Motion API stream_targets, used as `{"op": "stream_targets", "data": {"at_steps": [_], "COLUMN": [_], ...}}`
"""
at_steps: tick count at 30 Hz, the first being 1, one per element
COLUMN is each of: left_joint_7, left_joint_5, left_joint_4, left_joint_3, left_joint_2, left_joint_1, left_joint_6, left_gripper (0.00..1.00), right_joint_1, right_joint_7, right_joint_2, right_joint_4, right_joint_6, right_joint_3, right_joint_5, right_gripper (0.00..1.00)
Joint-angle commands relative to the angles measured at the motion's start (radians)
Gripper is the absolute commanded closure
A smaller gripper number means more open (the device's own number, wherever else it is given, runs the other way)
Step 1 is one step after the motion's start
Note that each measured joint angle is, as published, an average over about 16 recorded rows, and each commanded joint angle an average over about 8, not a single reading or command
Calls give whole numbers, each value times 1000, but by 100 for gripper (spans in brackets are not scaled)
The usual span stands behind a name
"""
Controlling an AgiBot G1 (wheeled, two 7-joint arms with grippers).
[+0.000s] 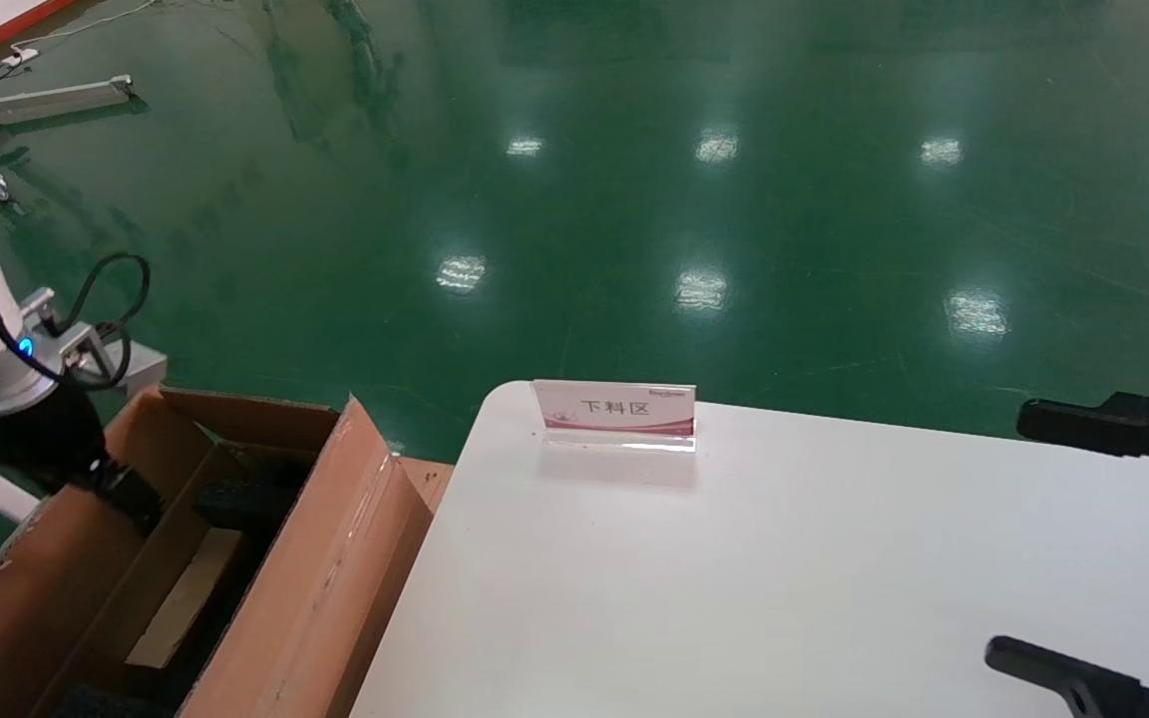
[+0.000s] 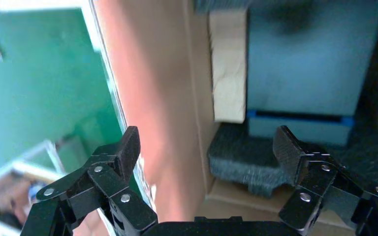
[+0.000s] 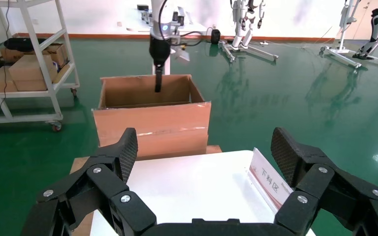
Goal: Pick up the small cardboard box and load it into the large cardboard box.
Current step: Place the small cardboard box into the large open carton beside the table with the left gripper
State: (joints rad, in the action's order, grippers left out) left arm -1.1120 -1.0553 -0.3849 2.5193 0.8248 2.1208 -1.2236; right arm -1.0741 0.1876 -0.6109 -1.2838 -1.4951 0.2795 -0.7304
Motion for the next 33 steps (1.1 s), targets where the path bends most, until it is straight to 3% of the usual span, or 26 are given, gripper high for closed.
{"op": "stream_targets", "data": {"at_steps": [1,11,23,33], "left_joint_7": [37,276,587,608], "left_joint_5": [0,51,223,222], "left_joint_4": [-6,-85,-213,-231], "left_joint_3": [-15,-131,-294,-341], "left_joint_2": [1,-87,-319,-319], "left_joint_1": [20,138,230,211], "left_joint_6": [9,22,-29,-32], "left_gripper": [0,0,0,0], "right_joint_1": [0,0,0,0], "right_joint_7": [0,0,0,0], "right_joint_2": [0,0,0,0], "right_joint_4": [0,0,0,0], "right_joint_6": [0,0,0,0], "right_joint_3": [0,0,0,0], "right_joint_5": [0,0,0,0], "right_gripper": [0,0,0,0]}}
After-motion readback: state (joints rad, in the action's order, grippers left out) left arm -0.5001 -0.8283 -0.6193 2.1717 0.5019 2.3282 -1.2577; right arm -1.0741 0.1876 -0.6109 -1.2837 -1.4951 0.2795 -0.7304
